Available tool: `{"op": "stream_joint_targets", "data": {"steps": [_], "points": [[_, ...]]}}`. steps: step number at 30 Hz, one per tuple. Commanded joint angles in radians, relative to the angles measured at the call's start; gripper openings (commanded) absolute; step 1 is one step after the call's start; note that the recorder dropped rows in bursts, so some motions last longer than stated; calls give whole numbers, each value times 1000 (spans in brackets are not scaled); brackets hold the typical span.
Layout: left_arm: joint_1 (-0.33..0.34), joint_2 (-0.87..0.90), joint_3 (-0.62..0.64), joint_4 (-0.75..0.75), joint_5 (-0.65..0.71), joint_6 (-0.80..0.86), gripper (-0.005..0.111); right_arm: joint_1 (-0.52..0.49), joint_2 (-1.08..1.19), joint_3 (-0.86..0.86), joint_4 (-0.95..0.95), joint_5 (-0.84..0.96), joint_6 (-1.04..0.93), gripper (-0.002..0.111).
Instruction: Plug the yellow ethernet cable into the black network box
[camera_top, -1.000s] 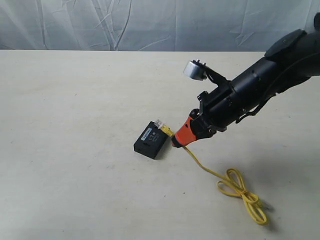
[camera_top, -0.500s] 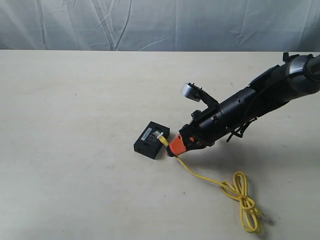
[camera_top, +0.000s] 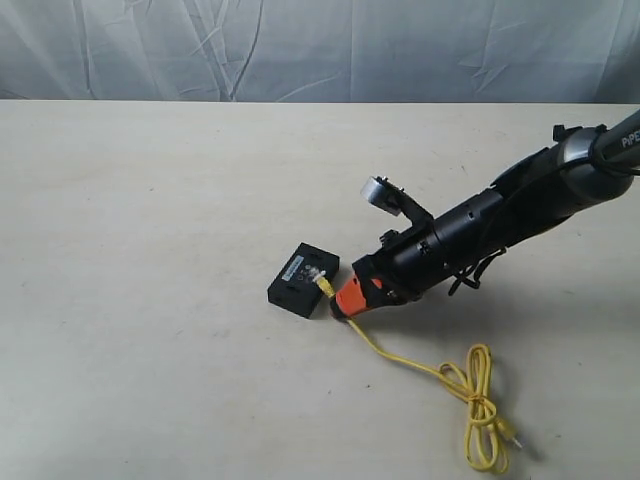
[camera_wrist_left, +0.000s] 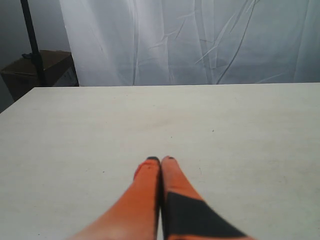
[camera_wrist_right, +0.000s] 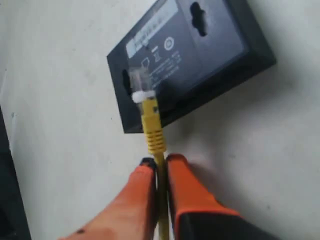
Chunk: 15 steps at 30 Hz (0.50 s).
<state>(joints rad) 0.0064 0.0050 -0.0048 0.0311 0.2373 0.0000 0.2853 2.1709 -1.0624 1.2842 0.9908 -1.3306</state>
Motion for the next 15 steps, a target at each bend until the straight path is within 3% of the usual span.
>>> {"op": "stream_joint_targets", "data": {"steps": [1,3,15], "points": [[-10,-5,5,0,2,0,0,-6,-3,-2,31,-3,-20,40],[-10,-5,5,0,2,0,0,-6,-3,-2,33,-3,-20,45],[-10,-5,5,0,2,0,0,-6,-155,-2,-12,-63,-13,45]]}}
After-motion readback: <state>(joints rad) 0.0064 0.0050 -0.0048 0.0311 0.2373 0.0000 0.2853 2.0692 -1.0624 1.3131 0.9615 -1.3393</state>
